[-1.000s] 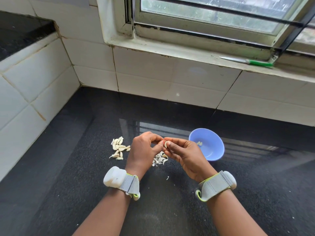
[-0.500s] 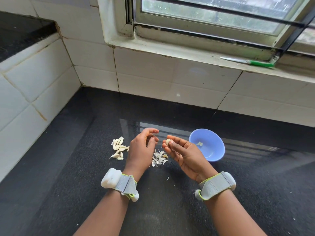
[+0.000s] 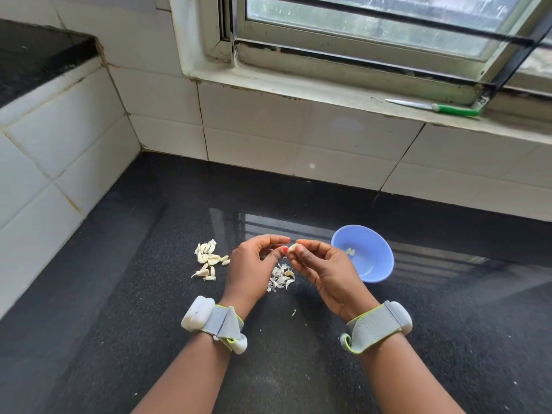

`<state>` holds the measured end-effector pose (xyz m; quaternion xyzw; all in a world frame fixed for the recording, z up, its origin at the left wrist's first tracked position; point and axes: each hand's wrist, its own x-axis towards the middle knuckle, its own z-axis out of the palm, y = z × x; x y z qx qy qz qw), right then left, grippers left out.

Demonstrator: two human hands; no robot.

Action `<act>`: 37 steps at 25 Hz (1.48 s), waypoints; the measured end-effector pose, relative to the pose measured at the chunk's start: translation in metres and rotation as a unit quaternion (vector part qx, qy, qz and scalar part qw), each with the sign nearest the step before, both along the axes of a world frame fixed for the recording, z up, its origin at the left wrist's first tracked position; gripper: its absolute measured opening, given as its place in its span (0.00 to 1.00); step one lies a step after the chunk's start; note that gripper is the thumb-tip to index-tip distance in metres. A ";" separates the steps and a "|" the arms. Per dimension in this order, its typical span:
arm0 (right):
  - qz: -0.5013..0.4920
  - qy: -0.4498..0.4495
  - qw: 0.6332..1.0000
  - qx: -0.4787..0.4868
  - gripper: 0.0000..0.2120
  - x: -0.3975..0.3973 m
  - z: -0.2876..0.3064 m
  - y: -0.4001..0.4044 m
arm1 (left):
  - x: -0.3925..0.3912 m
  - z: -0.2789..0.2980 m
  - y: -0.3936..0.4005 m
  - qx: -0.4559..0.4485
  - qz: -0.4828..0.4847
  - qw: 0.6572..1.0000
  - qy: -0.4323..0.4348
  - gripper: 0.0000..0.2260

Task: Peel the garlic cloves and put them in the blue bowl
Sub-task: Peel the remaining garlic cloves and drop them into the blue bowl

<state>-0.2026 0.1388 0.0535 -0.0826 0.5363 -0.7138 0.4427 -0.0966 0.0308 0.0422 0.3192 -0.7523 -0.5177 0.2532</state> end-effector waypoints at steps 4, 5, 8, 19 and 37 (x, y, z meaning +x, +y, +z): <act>0.028 0.044 0.999 0.004 0.11 0.000 -0.004 0.001 | 0.000 0.002 0.001 0.024 -0.021 0.999 0.034 0.06; 0.032 0.051 0.998 0.006 0.12 0.000 -0.005 0.001 | 0.000 0.002 0.001 0.018 -0.012 0.999 0.030 0.05; 0.041 0.071 0.997 0.008 0.10 0.001 -0.006 0.002 | 0.001 0.002 -0.002 -0.010 0.000 1.000 0.007 0.05; 0.015 0.170 0.985 0.005 0.03 0.006 -0.006 -0.001 | 0.006 0.002 -0.004 0.015 0.004 1.000 0.016 0.05; 0.014 0.299 0.953 0.048 0.09 0.003 -0.005 -0.004 | 0.001 0.008 0.000 -0.106 0.018 0.992 -0.061 0.03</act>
